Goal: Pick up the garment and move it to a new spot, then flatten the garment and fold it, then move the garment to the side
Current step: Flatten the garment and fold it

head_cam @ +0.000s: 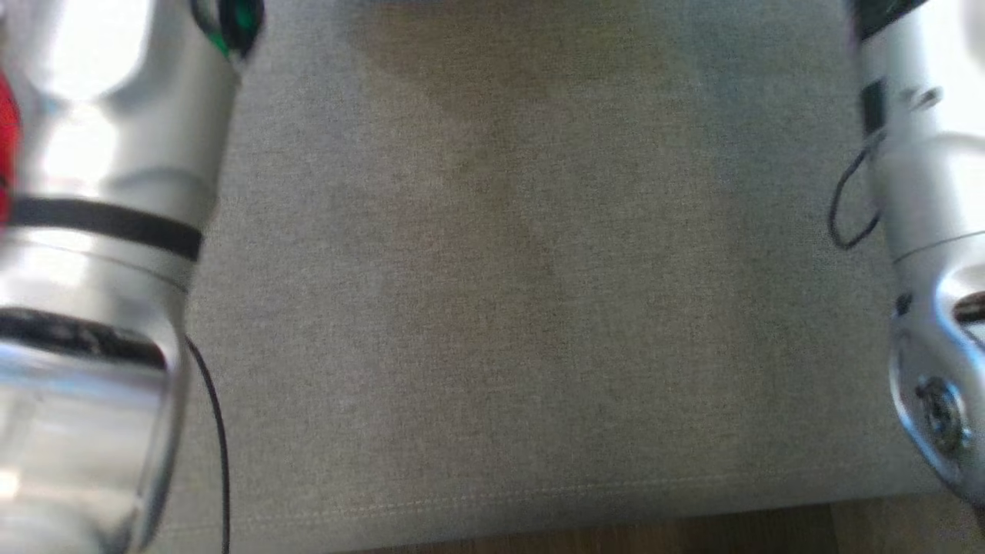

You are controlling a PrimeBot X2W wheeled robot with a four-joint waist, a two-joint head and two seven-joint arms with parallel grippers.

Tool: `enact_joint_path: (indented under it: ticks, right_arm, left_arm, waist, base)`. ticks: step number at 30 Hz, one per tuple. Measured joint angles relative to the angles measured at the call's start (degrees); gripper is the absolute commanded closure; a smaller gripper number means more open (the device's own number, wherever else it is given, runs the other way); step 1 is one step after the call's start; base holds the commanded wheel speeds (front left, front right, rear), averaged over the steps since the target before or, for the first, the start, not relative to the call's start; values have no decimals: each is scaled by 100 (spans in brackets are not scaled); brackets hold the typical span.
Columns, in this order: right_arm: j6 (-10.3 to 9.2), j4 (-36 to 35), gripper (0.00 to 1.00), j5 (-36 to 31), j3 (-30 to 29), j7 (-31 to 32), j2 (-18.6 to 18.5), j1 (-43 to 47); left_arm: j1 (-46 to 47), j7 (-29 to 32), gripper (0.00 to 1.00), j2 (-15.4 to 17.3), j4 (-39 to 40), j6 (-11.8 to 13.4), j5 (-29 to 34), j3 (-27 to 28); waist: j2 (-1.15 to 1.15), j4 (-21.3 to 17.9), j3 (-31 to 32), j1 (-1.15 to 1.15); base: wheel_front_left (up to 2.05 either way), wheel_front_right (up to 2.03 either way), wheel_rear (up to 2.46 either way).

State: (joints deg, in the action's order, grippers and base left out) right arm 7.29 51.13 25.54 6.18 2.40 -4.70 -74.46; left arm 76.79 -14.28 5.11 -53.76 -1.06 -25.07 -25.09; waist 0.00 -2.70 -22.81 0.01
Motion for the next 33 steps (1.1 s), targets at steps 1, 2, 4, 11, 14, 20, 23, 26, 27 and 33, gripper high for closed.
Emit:
enact_joint_path:
  ticks: [1,2,4,11,14,20,23,26,27,33]
  right_arm:
    - [0,281,100,3,74,-49,24,39]
    - [0,524,100,31,126,-77,35,93]
    - [0,951,100,60,297,-101,33,211]
    - [0,1327,100,858,1100,-313,54,1088]
    - [0,1325,100,1034,1361,-582,53,1696]
    - [0,878,100,1400,1762,-1047,52,2973]
    - [0,523,100,1434,1851,-1257,10,3487]
    - [0,75,100,1425,1880,-1356,-108,4053]
    - [0,-105,100,1448,1872,-1357,-171,4268]
    - [0,-1222,100,1383,1316,-1215,-487,5726]
  left_arm:
    - [-109,0,100,-55,-238,2,-45,20]
    - [-242,-1,100,-105,-458,2,-125,53]
    - [-532,-1,100,-199,-894,-4,-277,162]
    - [-1270,56,100,-374,-1735,-300,-706,154]
    - [-1633,12,100,-372,-1648,-453,-831,3]
    - [-2941,4,100,-374,-754,-546,-857,-376]
    - [-3577,4,100,-347,15,-525,-698,-326]
    - [-4295,0,100,-308,757,-463,-554,-201]
    - [-4557,0,100,-264,1002,-442,-509,-181]
    - [-6079,-1,100,130,2242,-116,-385,-89]
  waist:
    - [0,2,-12,0]
    - [0,6,-24,0]
    - [0,27,-60,0]
    - [0,187,-84,0]
    - [0,217,2,0]
    - [0,199,423,0]
    - [0,195,659,-1]
    - [0,188,903,-1]
    - [0,187,986,-1]
    - [0,162,1457,-1]
  base:
    - [0,0,0]
    - [0,0,0]
    - [0,0,0]
    - [0,0,0]
    - [0,0,0]
    - [0,0,0]
    - [0,0,0]
    - [0,0,0]
    - [0,0,0]
    - [0,0,0]
